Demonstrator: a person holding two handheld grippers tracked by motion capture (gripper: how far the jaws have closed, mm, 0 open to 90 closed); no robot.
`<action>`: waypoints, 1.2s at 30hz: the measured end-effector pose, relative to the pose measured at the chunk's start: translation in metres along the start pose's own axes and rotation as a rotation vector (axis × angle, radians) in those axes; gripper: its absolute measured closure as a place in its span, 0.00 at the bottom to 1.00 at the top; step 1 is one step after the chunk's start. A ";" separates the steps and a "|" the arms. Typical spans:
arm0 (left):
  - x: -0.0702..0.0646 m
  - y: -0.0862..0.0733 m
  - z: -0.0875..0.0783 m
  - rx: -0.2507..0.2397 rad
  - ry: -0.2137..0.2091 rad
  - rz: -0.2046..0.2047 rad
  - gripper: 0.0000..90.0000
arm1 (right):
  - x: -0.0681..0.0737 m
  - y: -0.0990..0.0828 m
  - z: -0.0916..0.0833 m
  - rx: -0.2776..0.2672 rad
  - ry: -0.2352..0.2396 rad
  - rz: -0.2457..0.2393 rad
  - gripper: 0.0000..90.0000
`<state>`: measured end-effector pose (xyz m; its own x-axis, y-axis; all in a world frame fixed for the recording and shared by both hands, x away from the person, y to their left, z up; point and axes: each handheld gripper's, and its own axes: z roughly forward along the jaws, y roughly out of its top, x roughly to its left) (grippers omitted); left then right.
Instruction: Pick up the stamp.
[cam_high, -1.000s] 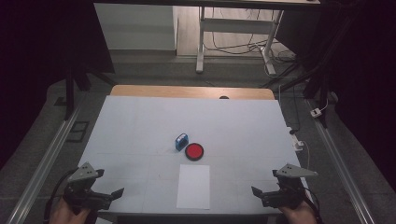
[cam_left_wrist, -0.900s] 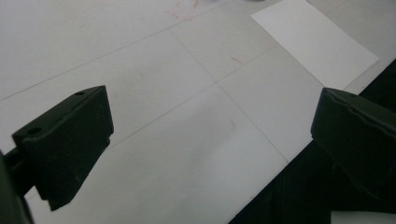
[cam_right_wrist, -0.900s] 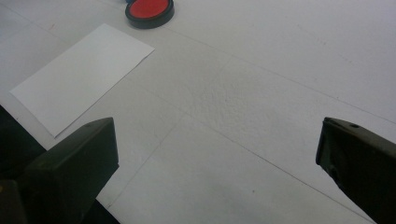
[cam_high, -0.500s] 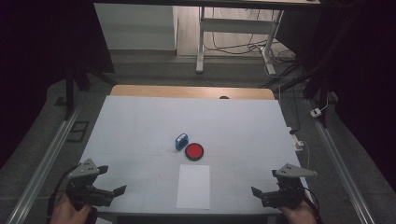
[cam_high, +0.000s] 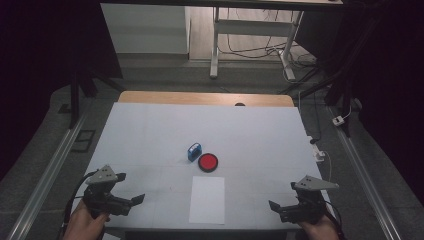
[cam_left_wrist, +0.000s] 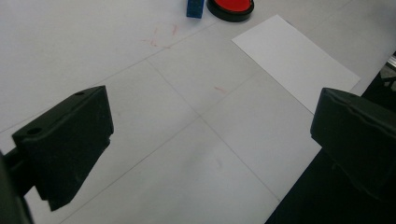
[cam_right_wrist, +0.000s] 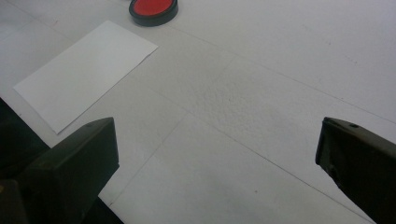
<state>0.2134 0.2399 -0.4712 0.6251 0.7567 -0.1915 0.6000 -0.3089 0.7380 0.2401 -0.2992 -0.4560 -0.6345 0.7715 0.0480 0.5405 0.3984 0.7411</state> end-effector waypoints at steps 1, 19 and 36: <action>0.000 0.001 0.001 0.002 -0.001 0.000 0.00 | 0.000 0.000 0.000 0.000 0.000 0.000 0.00; 0.005 0.023 0.028 0.028 -0.006 0.030 0.00 | 0.000 0.000 0.000 0.001 0.002 -0.001 0.00; 0.010 0.047 0.055 0.042 -0.001 0.057 0.01 | 0.000 0.000 0.000 0.004 0.004 -0.005 0.00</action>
<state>0.2756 0.2012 -0.4742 0.6596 0.7364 -0.1506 0.5835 -0.3754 0.7201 0.2403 -0.2991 -0.4561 -0.6392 0.7676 0.0472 0.5398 0.4041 0.7384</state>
